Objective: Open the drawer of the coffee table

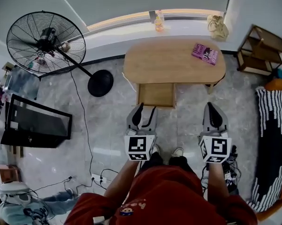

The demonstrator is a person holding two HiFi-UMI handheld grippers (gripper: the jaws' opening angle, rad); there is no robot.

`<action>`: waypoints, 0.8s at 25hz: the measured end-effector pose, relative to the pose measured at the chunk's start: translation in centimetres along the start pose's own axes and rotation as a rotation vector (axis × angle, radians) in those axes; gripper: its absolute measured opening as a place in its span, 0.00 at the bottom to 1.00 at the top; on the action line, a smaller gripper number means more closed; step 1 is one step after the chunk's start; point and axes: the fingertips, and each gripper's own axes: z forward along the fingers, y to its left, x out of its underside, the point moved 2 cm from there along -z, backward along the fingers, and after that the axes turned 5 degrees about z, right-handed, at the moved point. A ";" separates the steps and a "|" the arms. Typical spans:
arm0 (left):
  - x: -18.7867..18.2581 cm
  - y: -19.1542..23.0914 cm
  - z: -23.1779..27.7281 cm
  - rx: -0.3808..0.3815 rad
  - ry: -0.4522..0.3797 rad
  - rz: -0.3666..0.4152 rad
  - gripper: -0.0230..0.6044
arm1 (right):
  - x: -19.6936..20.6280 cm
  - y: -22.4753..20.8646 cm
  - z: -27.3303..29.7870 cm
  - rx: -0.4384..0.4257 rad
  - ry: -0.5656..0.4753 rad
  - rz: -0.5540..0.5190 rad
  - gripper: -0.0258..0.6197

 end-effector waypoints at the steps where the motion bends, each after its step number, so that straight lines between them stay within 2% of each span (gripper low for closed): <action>1: -0.1 0.4 -0.1 0.002 -0.006 0.005 0.36 | -0.2 0.5 0.1 0.003 -0.005 0.002 0.04; 6: 0.7 2.7 0.0 0.001 -0.010 0.015 0.36 | -1.0 2.6 1.3 0.014 -0.022 0.018 0.04; 10: -0.2 4.4 0.3 -0.021 -0.018 0.015 0.36 | -1.2 3.8 2.4 0.007 -0.018 -0.004 0.04; 20: -0.6 4.6 2.0 -0.016 -0.023 0.023 0.35 | -1.6 3.6 4.3 -0.001 -0.027 -0.009 0.04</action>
